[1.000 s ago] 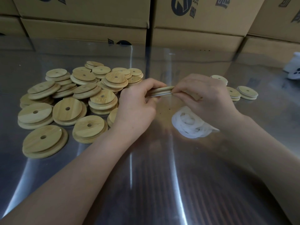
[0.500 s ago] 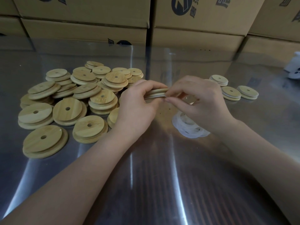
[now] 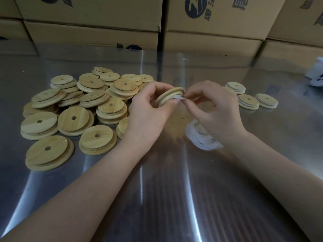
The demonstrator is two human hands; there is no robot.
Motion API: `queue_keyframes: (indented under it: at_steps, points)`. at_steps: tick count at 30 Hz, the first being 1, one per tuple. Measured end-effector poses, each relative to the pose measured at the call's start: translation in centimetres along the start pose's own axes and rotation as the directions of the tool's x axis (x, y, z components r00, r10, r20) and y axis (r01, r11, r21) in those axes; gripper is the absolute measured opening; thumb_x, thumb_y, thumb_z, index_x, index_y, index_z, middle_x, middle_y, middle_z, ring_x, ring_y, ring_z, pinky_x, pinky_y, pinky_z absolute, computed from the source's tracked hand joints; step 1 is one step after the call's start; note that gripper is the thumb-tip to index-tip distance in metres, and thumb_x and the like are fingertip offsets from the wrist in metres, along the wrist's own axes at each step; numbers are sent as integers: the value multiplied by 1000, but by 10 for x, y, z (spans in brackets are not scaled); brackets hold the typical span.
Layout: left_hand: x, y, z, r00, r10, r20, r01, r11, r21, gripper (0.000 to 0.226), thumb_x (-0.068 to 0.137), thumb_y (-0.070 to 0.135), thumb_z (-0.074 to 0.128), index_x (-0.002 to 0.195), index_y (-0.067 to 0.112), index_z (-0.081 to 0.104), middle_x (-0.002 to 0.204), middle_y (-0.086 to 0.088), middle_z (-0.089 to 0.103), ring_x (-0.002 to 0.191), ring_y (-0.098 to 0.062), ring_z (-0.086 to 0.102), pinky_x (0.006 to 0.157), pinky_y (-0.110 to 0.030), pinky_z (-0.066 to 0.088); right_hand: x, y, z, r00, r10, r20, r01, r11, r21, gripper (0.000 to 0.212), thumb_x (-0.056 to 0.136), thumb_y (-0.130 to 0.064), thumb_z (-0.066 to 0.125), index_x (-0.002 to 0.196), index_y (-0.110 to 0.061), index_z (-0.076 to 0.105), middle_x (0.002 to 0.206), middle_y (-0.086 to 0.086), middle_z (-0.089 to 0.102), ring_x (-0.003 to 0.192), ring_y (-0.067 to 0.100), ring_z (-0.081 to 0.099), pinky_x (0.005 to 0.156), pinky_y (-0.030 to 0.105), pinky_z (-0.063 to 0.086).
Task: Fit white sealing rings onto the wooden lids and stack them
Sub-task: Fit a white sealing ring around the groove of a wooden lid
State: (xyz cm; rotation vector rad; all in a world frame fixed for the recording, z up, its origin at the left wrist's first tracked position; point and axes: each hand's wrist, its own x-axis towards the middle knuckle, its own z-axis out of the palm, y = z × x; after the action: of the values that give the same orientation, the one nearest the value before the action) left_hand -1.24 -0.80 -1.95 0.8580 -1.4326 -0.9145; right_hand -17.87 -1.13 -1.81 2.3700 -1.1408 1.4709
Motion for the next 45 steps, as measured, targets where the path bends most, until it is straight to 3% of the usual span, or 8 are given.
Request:
queue_keyframes:
  at_steps: [5,9,17,26,35,45]
  points:
    - [0,0,-1,1000,17,20,-18,999,35,20,82,8,75,92,20,63,91,5,70,90,-10,67,86,-34,56,1,-2,-1,998,-64,-8,64,997,-40,2,86,2,68,84,3,69,81,12,67,75,24,63,66,36,52]
    - [0,-1,0,994,109,-7,-106,978,178,23,81,9,76,86,27,62,89,6,69,88,-10,66,84,-31,54,1,1,-1,996,-84,27,86,993,-77,2,86,4,67,85,3,68,82,12,65,75,25,61,66,39,50]
    - [5,-1,-3,988,148,-41,-128,943,307,17,79,7,76,85,19,67,80,12,67,81,-5,64,79,-31,53,3,3,-3,991,-102,88,110,989,-96,5,86,7,65,85,2,66,84,9,65,78,25,62,68,41,49]
    - [8,0,-7,993,115,-15,-103,930,353,18,74,0,77,86,12,70,88,8,72,87,-6,66,85,-31,53,6,6,-10,987,-94,130,106,991,-87,5,84,7,65,85,2,66,84,11,66,79,27,62,69,42,49]
    - [8,2,-6,996,91,0,-85,931,354,24,73,-2,79,84,17,69,91,9,72,89,-2,67,86,-23,53,8,7,-13,985,-61,163,77,993,-95,6,82,6,67,84,0,66,83,9,65,75,26,60,67,43,48]
    - [6,3,-5,997,81,20,-83,951,299,26,74,-3,78,84,18,68,91,6,72,91,-8,68,89,-33,54,8,7,-15,986,-60,155,77,991,-108,5,83,4,68,84,-1,67,80,9,64,72,26,59,64,46,48]
